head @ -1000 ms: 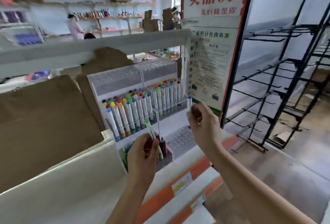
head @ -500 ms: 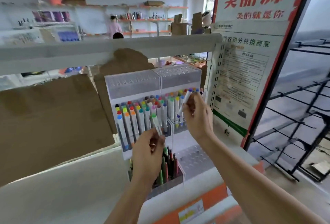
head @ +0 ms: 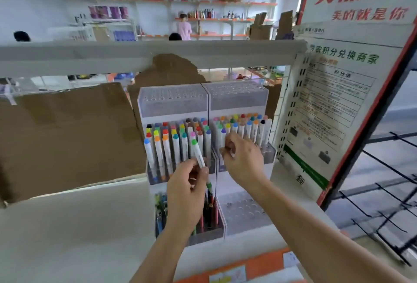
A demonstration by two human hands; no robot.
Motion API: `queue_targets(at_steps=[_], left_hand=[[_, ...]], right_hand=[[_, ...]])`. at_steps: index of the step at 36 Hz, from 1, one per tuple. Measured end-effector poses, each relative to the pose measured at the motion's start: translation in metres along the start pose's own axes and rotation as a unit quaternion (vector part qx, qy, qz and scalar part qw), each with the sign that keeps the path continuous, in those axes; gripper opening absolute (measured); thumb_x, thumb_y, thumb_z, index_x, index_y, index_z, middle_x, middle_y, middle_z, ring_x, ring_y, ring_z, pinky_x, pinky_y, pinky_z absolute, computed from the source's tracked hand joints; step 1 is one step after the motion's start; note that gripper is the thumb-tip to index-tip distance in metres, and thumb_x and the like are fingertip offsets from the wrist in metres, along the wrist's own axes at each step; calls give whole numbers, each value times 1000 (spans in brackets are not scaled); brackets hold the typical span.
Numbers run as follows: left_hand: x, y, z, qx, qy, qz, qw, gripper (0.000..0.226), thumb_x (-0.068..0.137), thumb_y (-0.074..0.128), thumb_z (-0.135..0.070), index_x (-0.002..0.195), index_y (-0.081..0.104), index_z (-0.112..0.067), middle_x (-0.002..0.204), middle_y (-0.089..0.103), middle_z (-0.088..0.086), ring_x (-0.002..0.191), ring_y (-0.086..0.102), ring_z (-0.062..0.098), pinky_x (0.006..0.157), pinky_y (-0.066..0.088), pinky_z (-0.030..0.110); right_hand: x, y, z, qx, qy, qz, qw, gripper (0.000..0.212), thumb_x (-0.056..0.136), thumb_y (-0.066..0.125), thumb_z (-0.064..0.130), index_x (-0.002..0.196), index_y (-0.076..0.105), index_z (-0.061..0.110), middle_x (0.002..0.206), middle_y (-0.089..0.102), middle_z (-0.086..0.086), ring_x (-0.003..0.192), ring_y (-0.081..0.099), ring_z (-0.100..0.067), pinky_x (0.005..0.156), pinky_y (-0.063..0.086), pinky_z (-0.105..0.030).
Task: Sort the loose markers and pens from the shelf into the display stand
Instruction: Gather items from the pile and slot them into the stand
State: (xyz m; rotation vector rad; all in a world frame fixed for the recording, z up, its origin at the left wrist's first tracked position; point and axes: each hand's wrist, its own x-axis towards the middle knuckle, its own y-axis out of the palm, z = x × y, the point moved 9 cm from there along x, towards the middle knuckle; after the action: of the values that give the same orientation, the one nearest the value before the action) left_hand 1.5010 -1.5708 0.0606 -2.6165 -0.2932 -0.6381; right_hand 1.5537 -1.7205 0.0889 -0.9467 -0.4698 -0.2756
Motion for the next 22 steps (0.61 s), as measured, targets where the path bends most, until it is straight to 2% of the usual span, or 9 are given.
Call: queue_targets(at_steps=[3, 6, 9, 11, 15, 16, 19, 22], left_hand=[[-2, 3, -1, 10, -9, -8, 1000, 10, 91, 55, -25, 91, 61, -17, 79, 62, -5, 72, 58, 9, 65, 41, 13], [-3, 5, -4, 22, -14, -18, 999, 9, 92, 56, -25, 91, 61, -17, 80, 62, -5, 74, 59, 10, 66, 43, 15], [-3, 8, -10, 37, -7, -23, 999, 8, 92, 56, -24, 88, 60, -17, 79, 60, -6, 72, 57, 10, 64, 40, 10], [-2, 12, -16, 36, -3, -19, 999, 5, 92, 59, -20, 88, 60, -18, 78, 60, -6, 71, 57, 9, 63, 41, 12], [-2, 26, -26, 36, 15, -14, 999, 6, 90, 61, -10, 89, 63, -16, 81, 63, -2, 74, 59, 14, 67, 52, 34], [-3, 28, -29, 35, 20, -14, 999, 8, 89, 61, -9, 89, 63, -17, 82, 63, -3, 75, 59, 15, 68, 52, 35], [-4, 32, -32, 29, 25, -15, 999, 13, 91, 59, -13, 99, 66, -21, 87, 64, -7, 77, 59, 8, 69, 50, 27], [-6, 29, -27, 26, 23, -27, 999, 18, 93, 57, -19, 108, 64, -26, 90, 63, -9, 80, 59, 4, 69, 49, 19]], right_hand=[[1, 2, -4, 1, -3, -7, 1000, 12, 85, 61, 17, 85, 50, 21, 85, 59, 4, 87, 52, -20, 72, 35, -31], [-1, -1, -11, 16, 2, -34, 999, 12, 85, 65, 22, 95, 61, 18, 95, 60, 6, 93, 53, -16, 79, 39, -33], [-14, -18, -3, 116, -32, -83, 989, 10, 87, 65, 22, 95, 64, 17, 89, 56, 10, 79, 52, -9, 69, 43, -28], [-23, -23, 8, 183, -67, -61, 979, 7, 89, 62, 22, 90, 65, 15, 84, 57, 9, 71, 53, -7, 62, 47, -26], [-29, -25, 17, 232, -72, -14, 970, 3, 86, 67, 20, 86, 66, 17, 80, 56, 15, 72, 56, -7, 63, 48, -17], [-29, -26, 16, 235, -62, -11, 970, 3, 86, 67, 18, 84, 66, 17, 78, 56, 15, 71, 56, -5, 62, 46, -15], [-22, -35, 3, 274, -19, -28, 961, 10, 88, 65, 14, 79, 62, 18, 68, 57, 13, 63, 54, -2, 58, 43, -12], [-7, -69, -13, 275, -10, -129, 953, 12, 91, 61, 16, 79, 59, 17, 64, 58, 11, 57, 53, -5, 53, 41, -14]])
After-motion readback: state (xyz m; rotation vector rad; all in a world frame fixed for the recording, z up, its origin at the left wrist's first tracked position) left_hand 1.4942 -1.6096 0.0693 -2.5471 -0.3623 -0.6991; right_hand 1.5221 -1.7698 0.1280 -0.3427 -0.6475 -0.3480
